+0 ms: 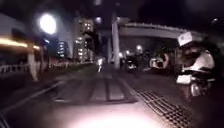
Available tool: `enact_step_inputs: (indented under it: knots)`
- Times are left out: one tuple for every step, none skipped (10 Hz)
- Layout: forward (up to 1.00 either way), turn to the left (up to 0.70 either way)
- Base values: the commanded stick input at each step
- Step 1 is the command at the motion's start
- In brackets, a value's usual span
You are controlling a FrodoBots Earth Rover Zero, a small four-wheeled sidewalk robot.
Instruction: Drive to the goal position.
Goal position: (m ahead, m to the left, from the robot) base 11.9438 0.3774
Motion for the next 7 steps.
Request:
enact_step_inputs:
  knots:
    - [0.70,0.00]
    - [0.70,0.00]
    - [0.70,0.00]
    - [0.70,0.00]
    - [0.70,0.00]
    - [0.70,0.00]
    - [0.70,0.00]
